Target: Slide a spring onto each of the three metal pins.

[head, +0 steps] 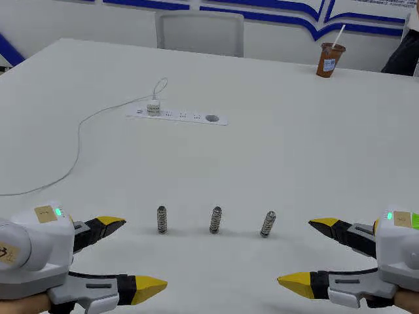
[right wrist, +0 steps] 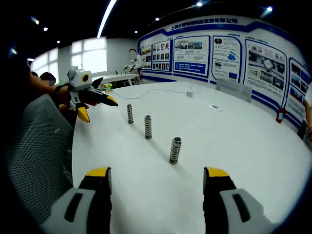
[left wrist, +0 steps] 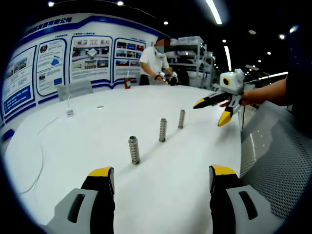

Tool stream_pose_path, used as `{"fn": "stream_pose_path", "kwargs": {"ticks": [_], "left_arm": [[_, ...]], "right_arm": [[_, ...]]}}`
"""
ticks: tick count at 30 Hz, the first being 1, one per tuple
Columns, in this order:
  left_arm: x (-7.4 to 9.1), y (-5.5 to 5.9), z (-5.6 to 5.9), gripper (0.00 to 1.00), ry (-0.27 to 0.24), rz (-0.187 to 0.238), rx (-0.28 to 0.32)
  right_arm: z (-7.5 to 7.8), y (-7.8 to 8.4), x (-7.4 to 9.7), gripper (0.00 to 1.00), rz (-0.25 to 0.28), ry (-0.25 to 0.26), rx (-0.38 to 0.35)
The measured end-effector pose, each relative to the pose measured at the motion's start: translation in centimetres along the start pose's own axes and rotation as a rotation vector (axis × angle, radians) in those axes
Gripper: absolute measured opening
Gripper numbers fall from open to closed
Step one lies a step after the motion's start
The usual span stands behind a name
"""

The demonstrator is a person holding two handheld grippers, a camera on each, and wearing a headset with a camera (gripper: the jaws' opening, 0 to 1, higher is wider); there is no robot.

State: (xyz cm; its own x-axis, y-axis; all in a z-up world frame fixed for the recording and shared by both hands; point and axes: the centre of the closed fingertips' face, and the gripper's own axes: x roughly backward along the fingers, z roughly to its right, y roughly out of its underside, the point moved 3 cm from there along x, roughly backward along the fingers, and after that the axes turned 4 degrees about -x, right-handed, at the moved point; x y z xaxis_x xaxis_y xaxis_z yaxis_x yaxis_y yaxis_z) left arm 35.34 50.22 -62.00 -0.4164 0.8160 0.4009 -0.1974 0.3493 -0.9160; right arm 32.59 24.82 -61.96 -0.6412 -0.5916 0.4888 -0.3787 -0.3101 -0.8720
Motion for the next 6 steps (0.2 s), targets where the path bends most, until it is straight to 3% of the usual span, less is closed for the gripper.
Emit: {"fn": "stream_pose_path", "kwargs": {"ticks": [6], "left_arm": [[0.06, 0.04, -0.01, 0.82, -0.003, 0.003, 0.003]], "right_arm": [[-0.02, -0.01, -0.05, 0.78, 0.004, 0.001, -0.007]]}}
